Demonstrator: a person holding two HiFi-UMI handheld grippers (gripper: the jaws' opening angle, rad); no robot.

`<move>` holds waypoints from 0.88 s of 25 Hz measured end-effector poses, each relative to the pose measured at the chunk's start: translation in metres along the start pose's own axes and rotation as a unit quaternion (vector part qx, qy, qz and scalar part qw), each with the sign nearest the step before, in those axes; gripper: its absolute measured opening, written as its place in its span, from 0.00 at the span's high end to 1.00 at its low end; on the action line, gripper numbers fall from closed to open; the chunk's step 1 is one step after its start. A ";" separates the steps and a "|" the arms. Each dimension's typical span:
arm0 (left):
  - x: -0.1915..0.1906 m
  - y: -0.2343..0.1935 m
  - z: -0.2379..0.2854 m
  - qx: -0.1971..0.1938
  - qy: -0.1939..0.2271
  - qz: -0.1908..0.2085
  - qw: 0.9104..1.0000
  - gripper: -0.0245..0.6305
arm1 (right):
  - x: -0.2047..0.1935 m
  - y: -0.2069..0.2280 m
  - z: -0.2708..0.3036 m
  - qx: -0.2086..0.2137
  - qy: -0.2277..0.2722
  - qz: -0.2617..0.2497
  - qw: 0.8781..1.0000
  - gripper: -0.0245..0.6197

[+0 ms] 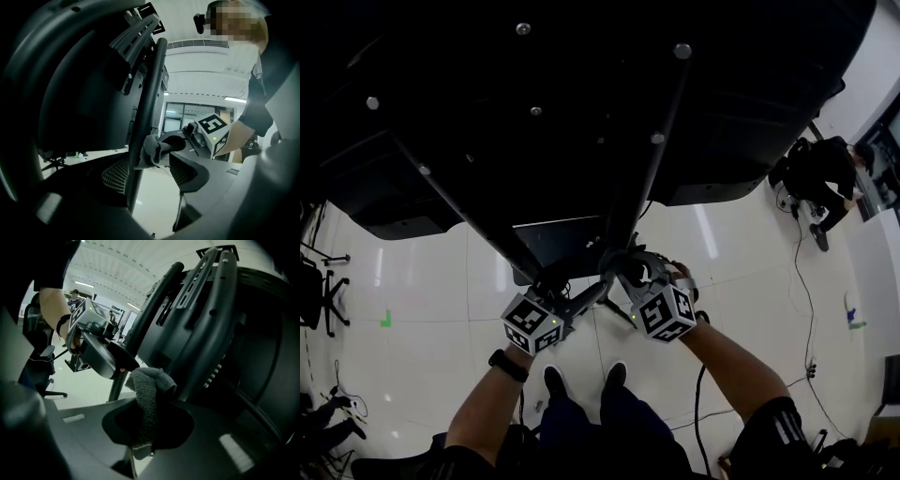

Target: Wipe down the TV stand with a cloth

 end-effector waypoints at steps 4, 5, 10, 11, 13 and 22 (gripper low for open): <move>-0.035 -0.006 0.008 -0.005 -0.021 -0.012 1.000 0.51 | -0.031 -0.019 0.018 0.010 -0.012 0.007 1.000 0.89; -0.044 -0.008 0.010 -0.006 -0.026 -0.015 1.000 0.51 | -0.038 -0.024 0.023 0.013 -0.016 0.009 1.000 0.89; -0.083 -0.024 0.019 -0.011 -0.043 -0.017 0.999 0.51 | -0.065 -0.045 0.053 0.024 -0.033 0.031 0.999 0.90; -0.092 -0.029 0.020 -0.010 -0.048 -0.017 0.999 0.51 | -0.070 -0.050 0.059 0.027 -0.035 0.034 0.998 0.90; -0.110 -0.037 0.023 -0.007 -0.058 -0.023 0.998 0.50 | -0.084 -0.060 0.070 0.034 -0.043 0.035 0.998 0.90; -0.207 -0.054 0.028 -0.005 -0.132 -0.043 0.990 0.49 | -0.143 -0.103 0.112 0.045 -0.078 0.039 0.995 0.90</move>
Point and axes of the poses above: the fingertips, and each gripper's own axes: z forward along the fingers, y to its right, x out of its top, the point moved 6 cm from there along -z, backward along the fingers
